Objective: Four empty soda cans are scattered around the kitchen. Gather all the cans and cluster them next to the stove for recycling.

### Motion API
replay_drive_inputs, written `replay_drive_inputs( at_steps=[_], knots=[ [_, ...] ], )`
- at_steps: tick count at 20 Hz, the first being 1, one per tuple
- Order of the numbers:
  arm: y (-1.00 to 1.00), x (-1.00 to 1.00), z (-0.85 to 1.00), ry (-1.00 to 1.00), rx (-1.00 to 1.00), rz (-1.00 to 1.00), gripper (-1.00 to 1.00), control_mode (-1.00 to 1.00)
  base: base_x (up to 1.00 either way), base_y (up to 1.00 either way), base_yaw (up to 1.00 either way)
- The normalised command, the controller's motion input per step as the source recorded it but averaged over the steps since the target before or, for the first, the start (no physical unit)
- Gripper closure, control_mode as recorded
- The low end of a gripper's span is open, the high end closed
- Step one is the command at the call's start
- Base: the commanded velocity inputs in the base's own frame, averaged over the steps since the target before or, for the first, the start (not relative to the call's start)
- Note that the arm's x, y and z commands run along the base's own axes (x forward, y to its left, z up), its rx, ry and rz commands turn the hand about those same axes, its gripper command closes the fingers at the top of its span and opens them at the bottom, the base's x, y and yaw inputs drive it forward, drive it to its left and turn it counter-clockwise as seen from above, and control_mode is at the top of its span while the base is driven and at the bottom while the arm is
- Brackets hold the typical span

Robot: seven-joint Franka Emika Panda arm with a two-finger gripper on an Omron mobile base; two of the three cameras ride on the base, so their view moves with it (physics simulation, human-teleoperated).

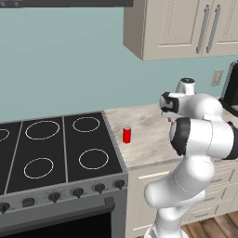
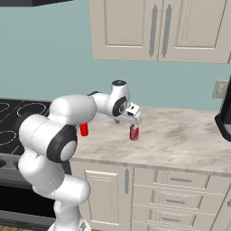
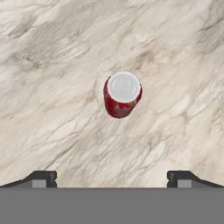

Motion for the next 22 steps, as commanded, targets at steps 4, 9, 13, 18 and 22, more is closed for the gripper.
replay_drive_inputs(
  at_steps=[4,9,13,18,22],
  knots=[
    [-0.12,0.21,-0.06,0.0,0.0,0.01,-1.0,-1.0,0.0,0.0,0.0],
    [-0.05,0.23,-0.04,0.0,0.02,0.02,-1.0,-1.0,0.0,0.0,0.0],
    [-0.12,0.21,-0.15,0.0,0.02,0.0,-1.0,-1.0,0.0,0.0,0.0],
    [-0.08,0.2,-0.22,0.0,0.0,0.0,-1.0,-1.0,0.0,0.0,0.0],
    [-0.07,0.18,-0.14,0.0,0.01,0.0,-1.0,-1.0,0.0,0.0,0.0]
  ],
)
